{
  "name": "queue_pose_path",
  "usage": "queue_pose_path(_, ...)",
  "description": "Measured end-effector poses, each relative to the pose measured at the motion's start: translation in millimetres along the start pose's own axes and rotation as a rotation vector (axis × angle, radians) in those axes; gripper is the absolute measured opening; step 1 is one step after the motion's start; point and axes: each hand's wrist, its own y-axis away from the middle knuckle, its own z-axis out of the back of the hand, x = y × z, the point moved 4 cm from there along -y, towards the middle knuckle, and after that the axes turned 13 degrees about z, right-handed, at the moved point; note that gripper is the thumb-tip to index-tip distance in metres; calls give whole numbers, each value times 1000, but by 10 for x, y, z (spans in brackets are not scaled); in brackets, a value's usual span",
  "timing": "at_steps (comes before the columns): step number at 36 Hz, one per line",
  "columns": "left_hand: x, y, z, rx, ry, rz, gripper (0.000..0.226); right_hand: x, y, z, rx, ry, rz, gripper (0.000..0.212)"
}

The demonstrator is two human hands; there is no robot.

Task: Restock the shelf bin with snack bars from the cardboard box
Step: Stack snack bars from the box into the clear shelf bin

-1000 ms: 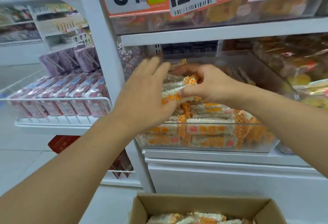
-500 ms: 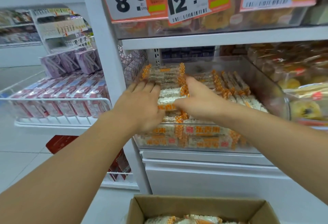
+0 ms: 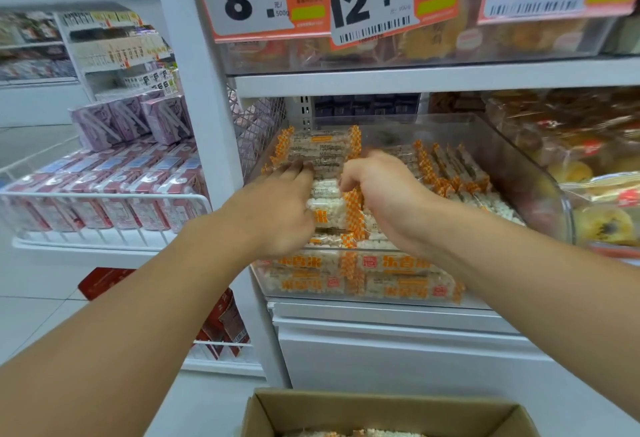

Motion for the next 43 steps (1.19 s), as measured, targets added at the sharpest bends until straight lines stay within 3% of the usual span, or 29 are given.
queue_pose_path(2, -7, 27, 21, -66, 6, -14, 68, -6, 27, -14, -44, -73, -19, 56)
queue_pose_path(4, -40, 48, 58, -107, 29, -22, 68, -16, 51, -112, -16, -218, -44, 9)
queue_pose_path(6, -90, 72, 77, -94, 70, -34, 66, 12, 49, -175, -6, -286, -17, 24)
queue_pose_path(8, -118, 75, 20, -37, 98, -38, 59, 33, 44, -147, -10, -179, 5, 27)
queue_pose_path(10, -120, 64, -36, -14, 109, -43, 64, 68, -28, -28, -28, 150, 60, 22)
queue_pose_path(13, -100, 28, -67, -8, 133, -44, 64, 127, -215, 168, -54, 606, 286, 40)
queue_pose_path(15, -90, 24, -75, -10, 143, -54, 74, 173, -378, 177, 41, 809, 410, 50)
queue_pose_path(19, -77, 16, -98, -32, 172, -99, 83, 133, -744, 7, 308, 1057, 377, 57)
queue_pose_path(23, -78, 28, -80, -54, 189, -118, 79, 109, -850, -177, 450, 1104, 210, 52)
queue_pose_path(27, -54, 8, -84, -49, 199, -124, 77, 111, -825, -238, 590, 1032, 184, 47)
queue_pose_path(29, -49, 3, -80, -76, 206, -145, 75, 105, -845, -240, 624, 941, 158, 38)
queue_pose_path(32, -35, -11, -74, -81, 207, -152, 76, 140, -850, -208, 622, 880, 108, 40)
queue_pose_path(35, -38, 4, -54, -114, 161, -141, 75, 144, -872, -66, 524, 839, 145, 52)
queue_pose_path(39, -48, 43, 36, -190, 110, -93, 72, 82, -907, 141, 175, 771, 249, 53)
queue_pose_path(43, -70, 27, 59, -180, 112, -55, 47, 2, -929, 252, -102, 554, 71, 51)
